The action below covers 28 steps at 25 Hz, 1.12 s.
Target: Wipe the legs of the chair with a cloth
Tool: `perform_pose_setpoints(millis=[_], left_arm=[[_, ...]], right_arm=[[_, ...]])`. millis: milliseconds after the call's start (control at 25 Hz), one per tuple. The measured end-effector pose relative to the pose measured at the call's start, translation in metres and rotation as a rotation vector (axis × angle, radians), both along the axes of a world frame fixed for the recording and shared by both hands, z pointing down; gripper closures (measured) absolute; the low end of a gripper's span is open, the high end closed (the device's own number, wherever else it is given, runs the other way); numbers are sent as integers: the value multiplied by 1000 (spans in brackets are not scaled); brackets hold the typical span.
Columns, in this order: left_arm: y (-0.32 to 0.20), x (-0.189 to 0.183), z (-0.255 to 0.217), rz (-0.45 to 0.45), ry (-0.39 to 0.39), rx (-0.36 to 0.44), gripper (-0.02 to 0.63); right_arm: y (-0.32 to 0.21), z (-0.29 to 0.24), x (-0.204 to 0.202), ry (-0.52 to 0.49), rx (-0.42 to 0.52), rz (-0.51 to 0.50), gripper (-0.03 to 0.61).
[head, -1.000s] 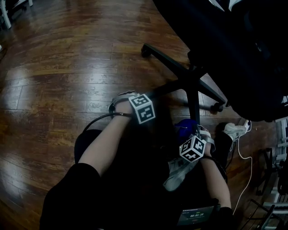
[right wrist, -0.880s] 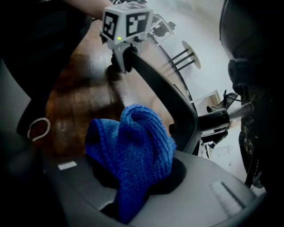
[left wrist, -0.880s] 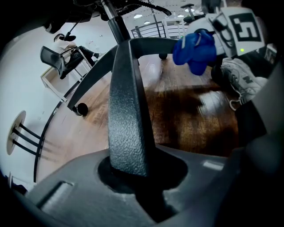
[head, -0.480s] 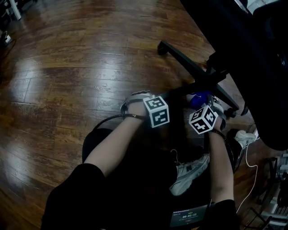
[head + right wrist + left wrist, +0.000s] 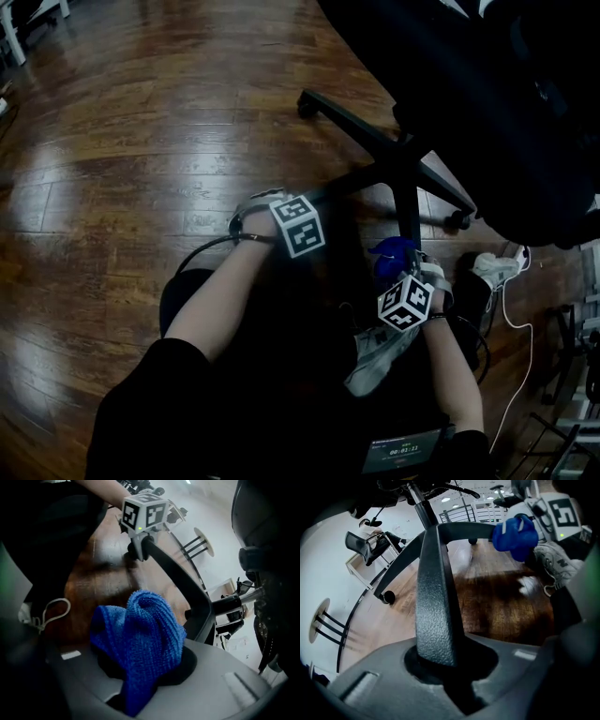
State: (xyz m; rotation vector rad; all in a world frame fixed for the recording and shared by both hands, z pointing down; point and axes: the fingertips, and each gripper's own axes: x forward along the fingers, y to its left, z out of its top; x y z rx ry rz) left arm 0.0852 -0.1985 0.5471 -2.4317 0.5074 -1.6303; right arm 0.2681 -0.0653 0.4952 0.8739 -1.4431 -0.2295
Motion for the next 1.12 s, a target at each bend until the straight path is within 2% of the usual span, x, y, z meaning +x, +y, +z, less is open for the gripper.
perform_pose_setpoints(millis=[160,360,440,680,840,960,1120], left_arm=[[1,1,2,-5,0,-6,558],[2,1,2,1,-14,-26,558],[3,0,2,4,-26,-37,558],[5,0,0,21,-38,-49,552],[4,1,0,28,-33,-47,552],[6,0,0,35,-30,-54,549],[5,-1,-1,34,-23,-50,549]], right_arm=[[46,12,1,-29,-63,-7,485],[45,12,2,-49,-102,10,485],[29,8,2,-48,-94,4,485],[-66,-15,3,22,35,-7,485],[-130,-35,1,6,117,13,485],[-143,-41,-3,-3,124,14,485],[-135,-42,-5,-35,134,-2,485]])
